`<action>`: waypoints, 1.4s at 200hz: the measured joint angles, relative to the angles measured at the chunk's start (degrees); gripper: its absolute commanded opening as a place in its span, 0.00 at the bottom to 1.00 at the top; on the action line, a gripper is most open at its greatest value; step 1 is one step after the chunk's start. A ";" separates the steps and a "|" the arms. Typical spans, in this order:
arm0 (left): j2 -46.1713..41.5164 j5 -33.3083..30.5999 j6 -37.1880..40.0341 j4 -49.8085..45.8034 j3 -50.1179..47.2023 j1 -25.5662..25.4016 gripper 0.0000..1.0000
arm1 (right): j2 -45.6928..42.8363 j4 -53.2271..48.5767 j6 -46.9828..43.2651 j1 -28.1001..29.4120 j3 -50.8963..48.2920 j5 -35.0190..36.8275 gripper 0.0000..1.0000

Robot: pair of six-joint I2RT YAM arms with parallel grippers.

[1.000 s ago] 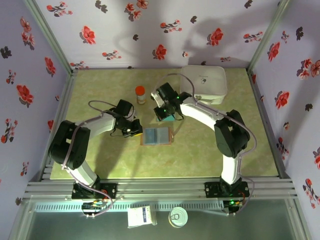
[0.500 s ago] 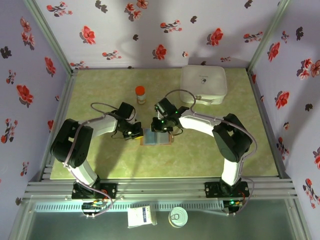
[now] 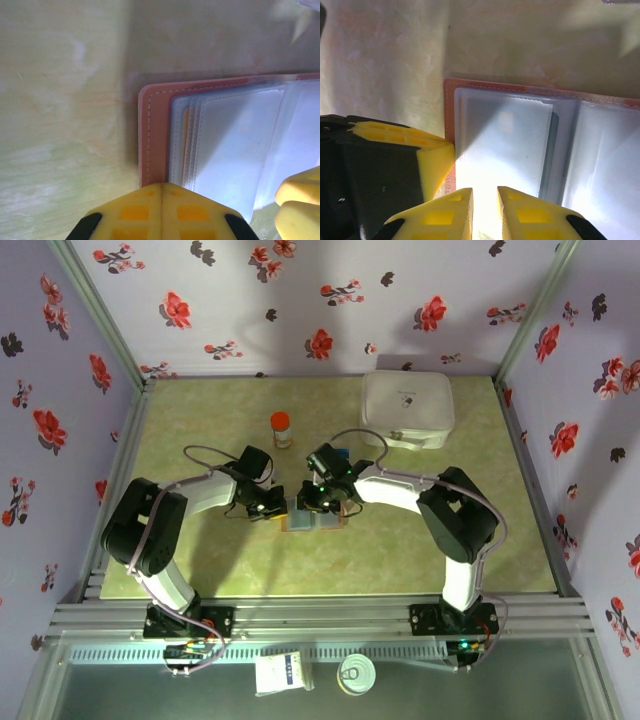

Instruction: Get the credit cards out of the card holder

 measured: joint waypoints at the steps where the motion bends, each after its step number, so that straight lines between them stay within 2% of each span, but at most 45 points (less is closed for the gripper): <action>1: 0.00 -0.02 0.00 0.00 0.00 0.00 0.03 | 0.04 -0.02 0.00 0.00 0.00 0.00 0.20; 57: 0.00 -0.81 0.39 -0.72 0.02 0.00 0.02 | 2.75 0.22 0.42 0.00 0.00 -0.22 0.20; 148: 0.92 -1.73 1.92 -2.78 1.55 0.00 0.01 | 1.49 2.21 0.63 -0.28 -2.58 -0.20 0.20; 280: 2.64 -2.21 3.21 -4.28 4.00 0.00 0.00 | -2.16 14.05 5.07 -4.81 -12.39 -5.29 0.18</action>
